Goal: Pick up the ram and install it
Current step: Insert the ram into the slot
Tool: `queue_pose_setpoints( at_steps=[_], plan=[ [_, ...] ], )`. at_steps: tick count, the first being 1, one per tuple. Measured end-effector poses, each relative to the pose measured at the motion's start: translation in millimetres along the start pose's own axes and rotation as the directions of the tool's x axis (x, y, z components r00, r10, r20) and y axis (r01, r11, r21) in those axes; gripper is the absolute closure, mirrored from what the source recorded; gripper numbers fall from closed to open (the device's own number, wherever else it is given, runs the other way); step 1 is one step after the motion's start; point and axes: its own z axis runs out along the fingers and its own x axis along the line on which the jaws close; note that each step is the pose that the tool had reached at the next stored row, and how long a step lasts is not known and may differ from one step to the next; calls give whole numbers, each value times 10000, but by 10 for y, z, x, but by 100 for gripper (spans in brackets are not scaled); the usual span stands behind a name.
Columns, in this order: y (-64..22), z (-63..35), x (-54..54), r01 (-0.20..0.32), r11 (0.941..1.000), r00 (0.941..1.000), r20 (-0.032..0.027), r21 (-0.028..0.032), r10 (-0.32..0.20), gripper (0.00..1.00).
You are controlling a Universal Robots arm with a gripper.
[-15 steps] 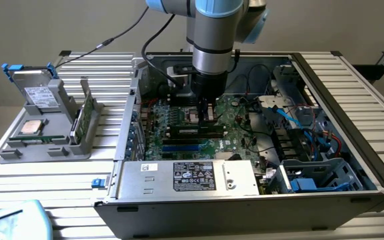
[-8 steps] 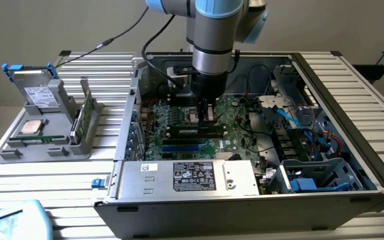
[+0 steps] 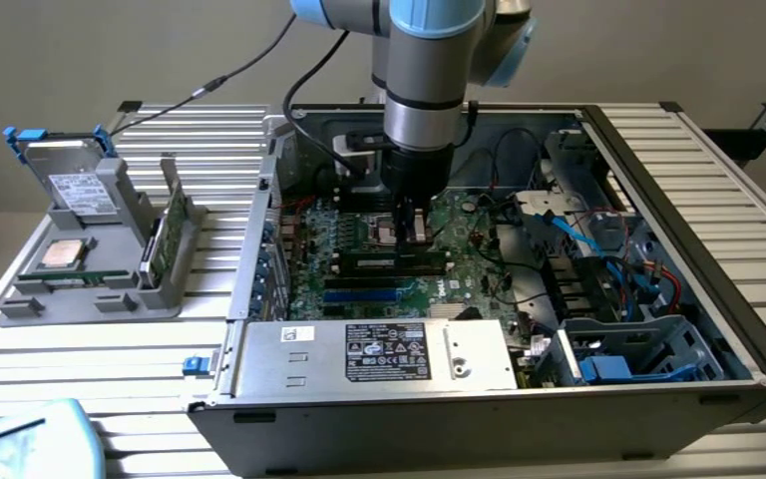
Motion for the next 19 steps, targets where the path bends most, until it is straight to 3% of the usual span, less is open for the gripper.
queue_pose_setpoints(
  at_steps=[12, 14, 15, 19],
  plan=[
    [-1, 17, -3, 0, 10000, 10000, 5, 2, 0, 85],
    [-1, 17, -3, 0, 10000, 10000, 4, 1, 0, 72],
    [-1, 17, -3, 0, 10000, 10000, 4, 2, 0, 72],
    [-1, 12, -3, 0, 10000, 10000, 1, 0, 0, 54]
  ],
)
